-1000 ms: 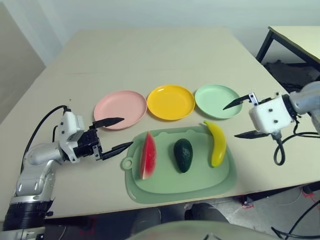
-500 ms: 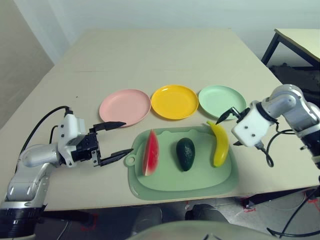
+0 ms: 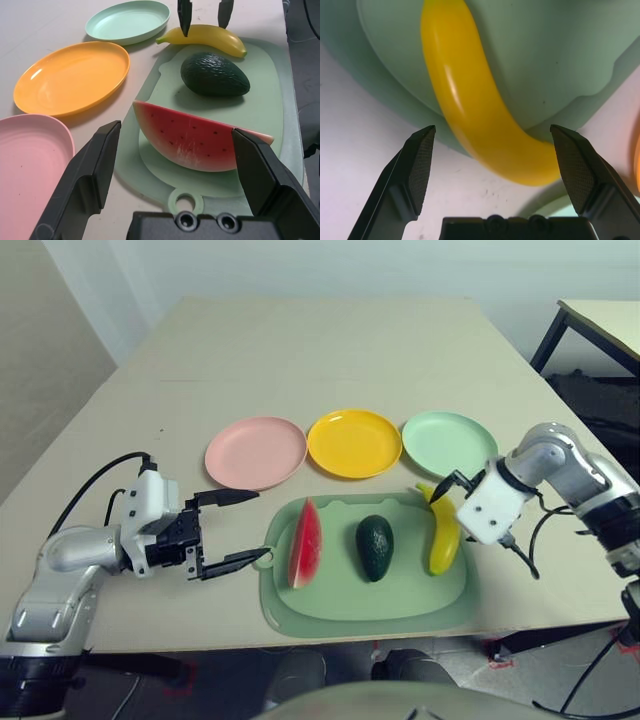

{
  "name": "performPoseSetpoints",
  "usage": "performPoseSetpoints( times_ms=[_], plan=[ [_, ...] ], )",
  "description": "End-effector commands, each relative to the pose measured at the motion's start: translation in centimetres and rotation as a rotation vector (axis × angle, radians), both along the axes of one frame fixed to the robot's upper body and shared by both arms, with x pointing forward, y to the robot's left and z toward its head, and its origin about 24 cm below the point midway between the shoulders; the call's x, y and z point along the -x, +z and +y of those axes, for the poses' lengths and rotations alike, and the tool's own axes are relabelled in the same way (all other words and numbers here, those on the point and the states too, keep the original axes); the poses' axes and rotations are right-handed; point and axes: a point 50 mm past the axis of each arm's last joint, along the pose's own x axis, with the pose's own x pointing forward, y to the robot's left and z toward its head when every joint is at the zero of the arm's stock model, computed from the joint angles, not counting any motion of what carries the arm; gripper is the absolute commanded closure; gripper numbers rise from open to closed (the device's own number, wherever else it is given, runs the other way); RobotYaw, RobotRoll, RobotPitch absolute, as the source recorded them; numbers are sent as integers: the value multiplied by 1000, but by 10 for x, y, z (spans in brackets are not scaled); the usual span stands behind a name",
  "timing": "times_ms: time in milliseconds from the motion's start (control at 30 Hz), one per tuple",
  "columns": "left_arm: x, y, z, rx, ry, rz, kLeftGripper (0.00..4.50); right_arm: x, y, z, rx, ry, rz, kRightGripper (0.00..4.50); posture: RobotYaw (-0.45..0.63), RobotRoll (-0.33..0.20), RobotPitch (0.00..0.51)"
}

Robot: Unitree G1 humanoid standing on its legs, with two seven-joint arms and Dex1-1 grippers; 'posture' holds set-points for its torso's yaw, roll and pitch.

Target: Place the fruits into color-matched plates.

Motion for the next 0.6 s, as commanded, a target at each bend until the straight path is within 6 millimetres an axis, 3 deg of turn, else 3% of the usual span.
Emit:
performPoseSetpoints(
  times_ms=[33,100,200,400,433,600],
  plan=[
    [2,2,0,-17,-10,4,0,0,-8,2,14,6,6,27,195,0,0],
    [2,1,0,-27,-8,1,0,0,-12,3,12,3,7,27,196,0,0],
    [2,1,1,-35,-7,-2,0,1,-14,2,15,-6,13,429,196,0,0],
    [2,0,2,-41,-7,-4,0,14,-20,-6,40,0,72,2628,194,0,0],
    [2,-1,2,-41,-6,-5,0,15,-19,-7,39,3,76,2835,192,0,0],
    [1,-2,2,-40,-3,-7,0,17,-12,-5,14,2,82,2834,188,0,0]
  ],
)
